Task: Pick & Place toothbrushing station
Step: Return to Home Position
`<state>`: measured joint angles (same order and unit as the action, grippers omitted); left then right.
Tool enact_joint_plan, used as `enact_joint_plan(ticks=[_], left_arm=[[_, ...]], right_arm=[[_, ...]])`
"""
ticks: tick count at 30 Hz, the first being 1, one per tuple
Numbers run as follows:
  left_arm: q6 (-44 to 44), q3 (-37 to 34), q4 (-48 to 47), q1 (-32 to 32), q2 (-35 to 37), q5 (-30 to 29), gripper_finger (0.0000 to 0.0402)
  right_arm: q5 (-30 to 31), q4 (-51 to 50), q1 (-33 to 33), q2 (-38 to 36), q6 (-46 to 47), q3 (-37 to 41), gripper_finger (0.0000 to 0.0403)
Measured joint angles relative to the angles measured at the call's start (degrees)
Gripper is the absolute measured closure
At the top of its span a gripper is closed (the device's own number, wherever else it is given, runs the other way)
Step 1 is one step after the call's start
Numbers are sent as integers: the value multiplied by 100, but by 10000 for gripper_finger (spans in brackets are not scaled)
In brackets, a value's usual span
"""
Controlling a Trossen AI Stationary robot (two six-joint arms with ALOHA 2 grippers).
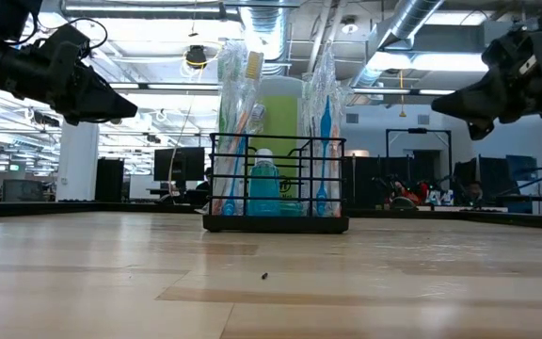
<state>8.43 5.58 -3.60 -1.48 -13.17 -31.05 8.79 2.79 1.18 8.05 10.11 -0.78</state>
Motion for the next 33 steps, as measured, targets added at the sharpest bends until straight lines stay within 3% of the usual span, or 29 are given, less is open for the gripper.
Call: enact_joint_plan(ticks=[5,10,33], left_arm=[[0,0,26,0,-1,0,314],[-2,0,31,0,0,0,314],[0,0,116,0,0,0,314]], right_arm=[[-416,-209,88,-487,0,-2,397],[-458,-217,71,-702,0,-2,397],[-451,-232,71,-694,-2,-2,397]])
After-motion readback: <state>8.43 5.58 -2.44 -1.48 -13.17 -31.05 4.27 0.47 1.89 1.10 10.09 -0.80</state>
